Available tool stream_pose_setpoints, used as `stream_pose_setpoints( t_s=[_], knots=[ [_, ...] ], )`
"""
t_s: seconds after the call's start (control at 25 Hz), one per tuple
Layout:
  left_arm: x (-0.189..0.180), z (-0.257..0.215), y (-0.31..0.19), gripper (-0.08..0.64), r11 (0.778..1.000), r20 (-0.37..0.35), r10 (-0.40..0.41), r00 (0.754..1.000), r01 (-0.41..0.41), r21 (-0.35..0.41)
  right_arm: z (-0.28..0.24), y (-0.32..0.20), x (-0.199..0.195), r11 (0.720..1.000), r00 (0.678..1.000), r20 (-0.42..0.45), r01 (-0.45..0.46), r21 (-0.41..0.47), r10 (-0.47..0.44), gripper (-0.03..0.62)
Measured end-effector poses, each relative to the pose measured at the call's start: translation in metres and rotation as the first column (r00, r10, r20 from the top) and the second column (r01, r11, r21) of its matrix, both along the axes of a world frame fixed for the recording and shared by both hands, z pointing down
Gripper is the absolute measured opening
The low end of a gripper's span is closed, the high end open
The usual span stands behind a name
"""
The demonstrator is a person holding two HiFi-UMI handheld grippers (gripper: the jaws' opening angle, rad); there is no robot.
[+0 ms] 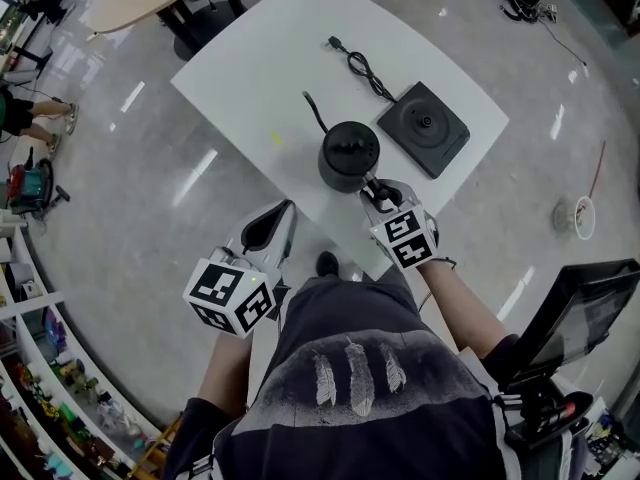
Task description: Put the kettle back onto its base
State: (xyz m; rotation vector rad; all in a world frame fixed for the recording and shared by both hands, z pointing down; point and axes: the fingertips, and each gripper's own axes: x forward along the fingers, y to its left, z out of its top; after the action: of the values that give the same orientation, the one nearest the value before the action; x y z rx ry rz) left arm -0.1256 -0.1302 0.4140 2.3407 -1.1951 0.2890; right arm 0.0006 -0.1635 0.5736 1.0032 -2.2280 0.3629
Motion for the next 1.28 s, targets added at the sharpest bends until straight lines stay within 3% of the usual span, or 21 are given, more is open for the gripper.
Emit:
stream_pose_setpoints(
  t_s=[0.2, 0.44, 0.6, 1.08, 1.28],
  knots=[
    [-0.003, -0.004, 0.003, 0.001, 1.000, 0.012, -0.008, 1.000, 0.008, 0.003, -0.003, -0.001, 0.001, 1.000, 1.000, 0.019, 0.000, 0.016, 0.000, 0.081],
    [-0.010, -0.003, 0.007, 0.002, 1.000, 0.028, -0.029, 0.999, 0.029, -0.002, -0.032, -0.012, 0.002, 0.998, 0.992, 0.128, -0.017, 0.060, 0.009, 0.077],
    [-0.009, -0.003, 0.007, 0.002, 0.999, 0.027, -0.036, 0.999, 0.036, 0.002, -0.048, -0.017, 0.002, 0.995, 0.990, 0.142, 0.009, 0.101, -0.024, 0.075],
    [-0.006, 0.003, 0.001, 0.000, 1.000, 0.025, -0.026, 0.999, 0.026, 0.000, -0.070, -0.020, 0.018, 0.992, 0.986, 0.167, -0.021, 0.128, -0.001, 0.071],
    [-0.002, 0.007, -0.006, 0.002, 1.000, 0.030, -0.009, 1.000, 0.009, -0.002, -0.084, -0.024, 0.028, 0.989, 0.976, 0.215, -0.055, 0.140, 0.024, 0.067]
  ],
)
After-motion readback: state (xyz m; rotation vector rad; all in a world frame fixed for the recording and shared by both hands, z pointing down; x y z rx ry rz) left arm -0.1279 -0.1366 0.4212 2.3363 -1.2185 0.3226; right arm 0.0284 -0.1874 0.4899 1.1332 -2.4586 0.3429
